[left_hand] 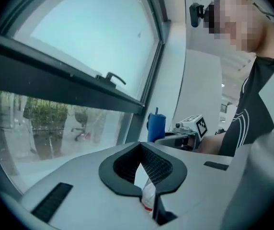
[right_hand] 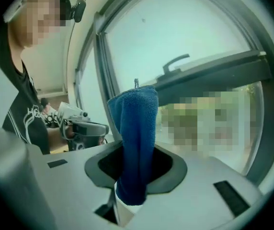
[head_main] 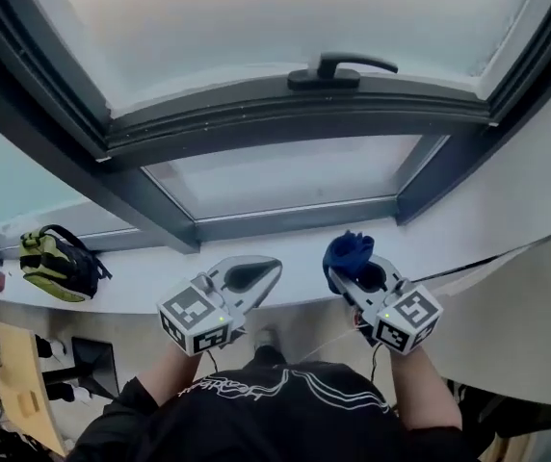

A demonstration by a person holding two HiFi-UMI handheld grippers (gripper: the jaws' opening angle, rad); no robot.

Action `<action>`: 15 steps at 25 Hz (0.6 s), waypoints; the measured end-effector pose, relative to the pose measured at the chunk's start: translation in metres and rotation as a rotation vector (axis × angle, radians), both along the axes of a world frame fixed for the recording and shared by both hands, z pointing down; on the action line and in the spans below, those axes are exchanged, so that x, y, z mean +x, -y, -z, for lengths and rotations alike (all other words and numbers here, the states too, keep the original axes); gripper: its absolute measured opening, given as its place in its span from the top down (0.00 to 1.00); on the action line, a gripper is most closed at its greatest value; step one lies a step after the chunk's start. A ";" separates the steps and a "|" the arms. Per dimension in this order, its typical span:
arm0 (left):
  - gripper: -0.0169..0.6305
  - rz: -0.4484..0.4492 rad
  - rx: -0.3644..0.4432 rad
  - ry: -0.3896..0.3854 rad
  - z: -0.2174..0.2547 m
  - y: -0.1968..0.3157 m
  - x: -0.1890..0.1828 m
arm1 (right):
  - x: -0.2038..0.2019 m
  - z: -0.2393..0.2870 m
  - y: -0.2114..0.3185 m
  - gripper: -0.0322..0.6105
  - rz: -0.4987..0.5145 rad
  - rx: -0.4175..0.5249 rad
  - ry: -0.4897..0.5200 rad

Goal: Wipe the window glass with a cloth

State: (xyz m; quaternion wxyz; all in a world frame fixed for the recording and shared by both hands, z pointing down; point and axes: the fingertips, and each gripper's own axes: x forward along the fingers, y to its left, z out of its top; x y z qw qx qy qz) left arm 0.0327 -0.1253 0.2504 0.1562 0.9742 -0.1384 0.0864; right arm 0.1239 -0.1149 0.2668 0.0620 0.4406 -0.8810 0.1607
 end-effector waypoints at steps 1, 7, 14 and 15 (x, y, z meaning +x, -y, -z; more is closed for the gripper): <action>0.97 0.011 0.008 -0.011 0.015 -0.010 -0.007 | -0.013 0.018 -0.012 0.80 0.040 0.010 0.019; 0.97 0.121 0.070 -0.091 0.088 -0.076 -0.020 | -0.041 0.094 -0.077 0.80 0.216 0.058 0.080; 0.97 0.144 0.178 -0.073 0.126 -0.167 -0.006 | -0.036 0.129 -0.155 0.81 0.289 0.092 0.090; 0.97 0.149 0.189 -0.066 0.128 -0.177 -0.005 | -0.034 0.131 -0.164 0.80 0.287 0.095 0.092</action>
